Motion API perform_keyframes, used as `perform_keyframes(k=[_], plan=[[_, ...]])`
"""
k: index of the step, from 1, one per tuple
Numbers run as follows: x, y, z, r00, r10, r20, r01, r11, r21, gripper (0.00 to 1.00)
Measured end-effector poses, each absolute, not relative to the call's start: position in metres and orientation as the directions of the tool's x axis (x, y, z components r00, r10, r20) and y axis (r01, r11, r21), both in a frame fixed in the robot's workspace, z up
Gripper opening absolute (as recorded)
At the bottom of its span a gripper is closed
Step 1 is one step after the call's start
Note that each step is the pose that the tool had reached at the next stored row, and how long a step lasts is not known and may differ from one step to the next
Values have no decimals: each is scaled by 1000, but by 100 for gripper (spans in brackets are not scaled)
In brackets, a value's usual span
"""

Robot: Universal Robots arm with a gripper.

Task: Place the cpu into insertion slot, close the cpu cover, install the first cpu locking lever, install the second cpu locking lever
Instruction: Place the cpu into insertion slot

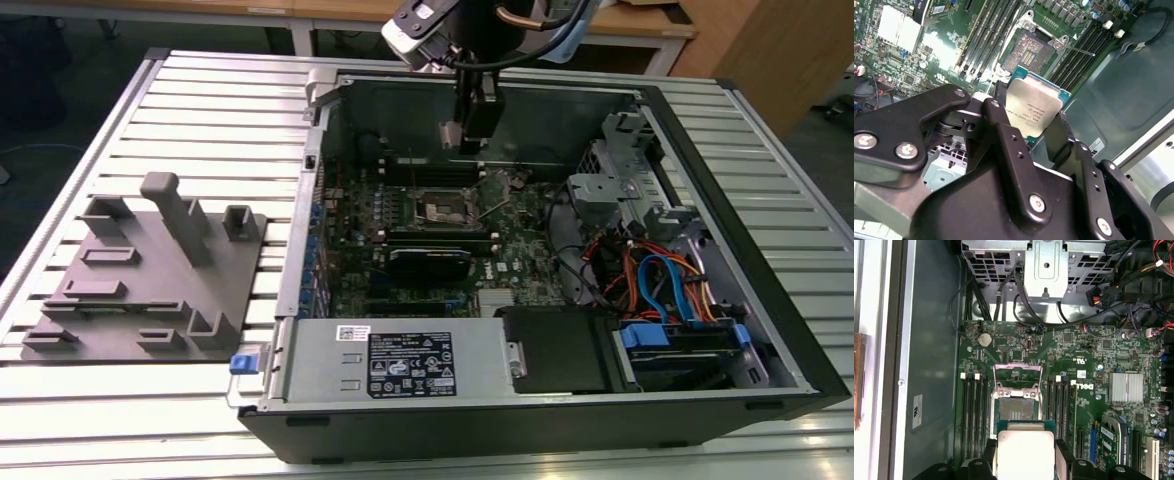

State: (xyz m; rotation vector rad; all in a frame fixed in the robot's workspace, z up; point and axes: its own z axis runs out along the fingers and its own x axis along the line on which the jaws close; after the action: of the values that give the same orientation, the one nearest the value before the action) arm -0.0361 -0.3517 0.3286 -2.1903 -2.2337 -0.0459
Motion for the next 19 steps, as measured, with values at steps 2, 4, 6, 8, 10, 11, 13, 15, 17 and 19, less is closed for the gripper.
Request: perform_keyframes(k=[2, 4, 6, 8, 10, 11, 13, 15, 17, 19], plan=[[-36, -352, 329, -20, 999, 30, 1000, 19, 12, 54], [-36, -352, 329, -20, 999, 30, 1000, 19, 12, 54], [-36, -352, 329, -20, 999, 30, 1000, 19, 12, 54], [-36, -352, 328, -20, 999, 30, 1000, 19, 12, 54], [-36, -352, 327, -20, 999, 30, 1000, 19, 12, 54], [-36, -352, 326, -20, 999, 30, 1000, 19, 12, 54], [-36, -352, 323, -20, 999, 30, 1000, 19, 12, 54], [-36, -352, 319, -20, 999, 30, 1000, 20, 12, 54], [-36, -352, 316, -20, 999, 30, 1000, 20, 12, 54], [-36, -352, 312, -20, 999, 30, 1000, 19, 12, 54]])
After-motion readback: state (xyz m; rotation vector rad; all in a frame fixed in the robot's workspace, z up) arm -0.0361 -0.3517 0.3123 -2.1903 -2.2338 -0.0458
